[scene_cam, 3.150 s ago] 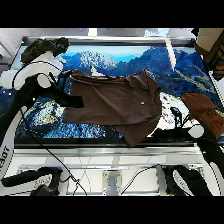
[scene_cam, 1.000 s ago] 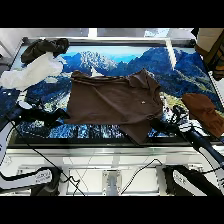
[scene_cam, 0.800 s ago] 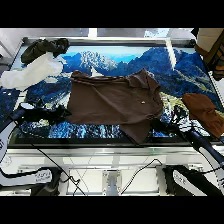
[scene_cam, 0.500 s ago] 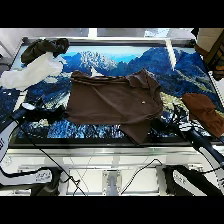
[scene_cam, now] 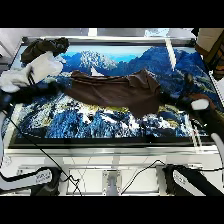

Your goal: Fold the shirts.

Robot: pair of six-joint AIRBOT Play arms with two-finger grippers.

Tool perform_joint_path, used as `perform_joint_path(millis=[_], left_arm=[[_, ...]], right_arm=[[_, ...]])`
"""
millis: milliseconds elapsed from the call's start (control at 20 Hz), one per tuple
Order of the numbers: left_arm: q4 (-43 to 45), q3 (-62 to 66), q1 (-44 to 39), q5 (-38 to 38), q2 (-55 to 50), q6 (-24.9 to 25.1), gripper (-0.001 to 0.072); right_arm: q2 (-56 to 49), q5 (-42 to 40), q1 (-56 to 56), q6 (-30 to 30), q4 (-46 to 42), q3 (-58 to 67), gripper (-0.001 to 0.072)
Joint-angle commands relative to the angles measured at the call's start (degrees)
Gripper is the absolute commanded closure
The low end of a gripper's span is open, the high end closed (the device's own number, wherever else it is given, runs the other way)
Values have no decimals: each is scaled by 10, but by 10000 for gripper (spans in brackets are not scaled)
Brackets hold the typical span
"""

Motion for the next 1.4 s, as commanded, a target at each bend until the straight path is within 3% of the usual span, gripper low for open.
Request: perform_joint_path(millis=[0, 150, 250, 550, 800, 1000, 1200, 1350], left_arm=[[-51, 185, 10, 17, 28, 20, 698], [28, 327, 20, 21, 28, -50, 700], [72, 391, 19, -23, 29, -95, 699], [111, 542, -5, -172, 74, -144, 700], [180, 547, -20, -184, 205, -169, 702], [241, 547, -20, -186, 248, -186, 702], [263, 546, -20, -186, 202, -205, 702], [229, 499, -20, -187, 146, -217, 701]], right_arm=[[1, 10, -29, 37, -122, 149, 687], [1, 31, -92, 63, -136, 240, 687], [1, 64, -110, 53, -138, 294, 687], [63, 257, -111, 21, -161, 436, 687], [176, 346, -111, 21, -232, 525, 690], [212, 360, -111, 30, -289, 539, 690], [162, 360, -111, 47, -312, 539, 690], [78, 374, -111, 70, -286, 528, 689]])
